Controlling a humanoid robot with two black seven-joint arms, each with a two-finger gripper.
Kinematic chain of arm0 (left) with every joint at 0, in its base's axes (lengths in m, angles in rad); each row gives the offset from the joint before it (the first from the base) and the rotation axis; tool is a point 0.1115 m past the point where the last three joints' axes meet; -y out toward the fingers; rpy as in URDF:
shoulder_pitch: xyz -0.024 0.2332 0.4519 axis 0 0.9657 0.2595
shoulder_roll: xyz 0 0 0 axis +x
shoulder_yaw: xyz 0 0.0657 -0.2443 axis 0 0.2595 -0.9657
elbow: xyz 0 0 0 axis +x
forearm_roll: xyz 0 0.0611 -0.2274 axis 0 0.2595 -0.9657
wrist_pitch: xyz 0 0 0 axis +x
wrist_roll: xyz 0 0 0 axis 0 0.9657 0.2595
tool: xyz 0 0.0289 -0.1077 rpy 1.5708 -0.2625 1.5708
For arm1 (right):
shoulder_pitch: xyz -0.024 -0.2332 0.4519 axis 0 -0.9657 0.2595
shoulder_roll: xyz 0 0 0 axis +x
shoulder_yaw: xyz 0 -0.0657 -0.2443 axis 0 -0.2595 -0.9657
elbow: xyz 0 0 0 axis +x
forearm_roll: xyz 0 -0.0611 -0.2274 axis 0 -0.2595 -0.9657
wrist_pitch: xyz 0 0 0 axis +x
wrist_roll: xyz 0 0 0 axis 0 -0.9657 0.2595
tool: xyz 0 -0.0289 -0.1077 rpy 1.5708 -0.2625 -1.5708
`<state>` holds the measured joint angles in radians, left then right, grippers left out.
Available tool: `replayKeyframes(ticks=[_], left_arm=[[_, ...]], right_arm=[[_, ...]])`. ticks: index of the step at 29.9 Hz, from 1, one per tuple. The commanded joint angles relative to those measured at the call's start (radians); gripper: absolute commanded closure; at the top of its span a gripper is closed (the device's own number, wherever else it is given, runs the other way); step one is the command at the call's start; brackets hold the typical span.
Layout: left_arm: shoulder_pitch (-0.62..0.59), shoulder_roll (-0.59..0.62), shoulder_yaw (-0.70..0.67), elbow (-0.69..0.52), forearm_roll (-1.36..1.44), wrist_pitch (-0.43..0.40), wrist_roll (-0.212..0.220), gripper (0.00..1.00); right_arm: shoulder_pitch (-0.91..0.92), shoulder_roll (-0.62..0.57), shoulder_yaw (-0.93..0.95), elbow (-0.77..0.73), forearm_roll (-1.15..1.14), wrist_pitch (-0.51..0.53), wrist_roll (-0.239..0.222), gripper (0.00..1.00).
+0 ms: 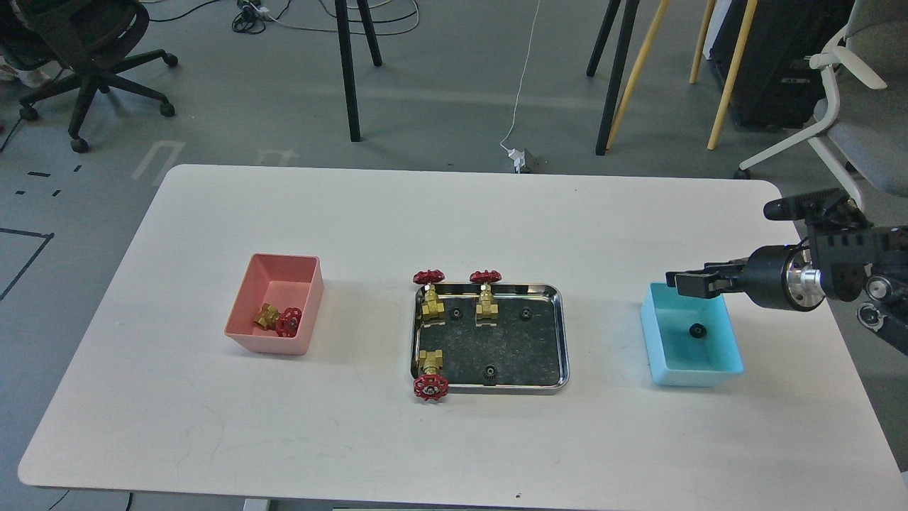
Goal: Place valve in pink box and gear in blue box
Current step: 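Open the right gripper to drop the gear and withdraw the arm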
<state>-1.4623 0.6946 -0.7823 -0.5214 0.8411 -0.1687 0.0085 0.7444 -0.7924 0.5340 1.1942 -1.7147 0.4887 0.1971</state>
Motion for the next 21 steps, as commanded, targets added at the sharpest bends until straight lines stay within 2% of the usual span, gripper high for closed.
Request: replayKeyframes(ticks=[1,5,7,11,13,16,19,21], left_arm=[[0.005,-0.004,0.003,0.0,0.001,0.0,0.001,0.04],[0.008,-0.029,0.055,0.0,0.003,-0.04,-0.008,0.04],[0.01,-0.053,0.09,0.0,0.003,-0.071,-0.024,0.04],[0.014,-0.111,0.162,-0.009,0.003,-0.077,-0.031,0.04],[0.028,-0.153,0.173,-0.014,0.003,-0.075,-0.035,0.03],[0.051,-0.226,0.176,-0.015,0.004,-0.071,-0.033,0.01],[0.071,-0.282,0.195,-0.019,0.006,-0.072,-0.039,0.01],[0.076,-0.316,0.195,-0.022,0.003,-0.074,-0.062,0.0]], right_arm=[[0.052,0.009,0.14,-0.024,0.108,0.0,-0.002,0.05],[0.073,0.074,0.306,-0.18,0.205,0.0,-0.013,0.06],[0.092,0.114,0.388,-0.241,0.249,0.0,-0.03,0.06],[0.13,0.148,0.46,-0.355,0.433,0.0,-0.067,0.08],[0.147,0.159,0.46,-0.383,0.565,0.0,-0.102,0.08],[0.148,0.17,0.454,-0.43,0.789,0.0,-0.18,0.08],[0.147,0.22,0.446,-0.446,0.934,-0.137,-0.243,0.07],[0.148,0.252,0.437,-0.446,0.986,-0.218,-0.257,0.06]])
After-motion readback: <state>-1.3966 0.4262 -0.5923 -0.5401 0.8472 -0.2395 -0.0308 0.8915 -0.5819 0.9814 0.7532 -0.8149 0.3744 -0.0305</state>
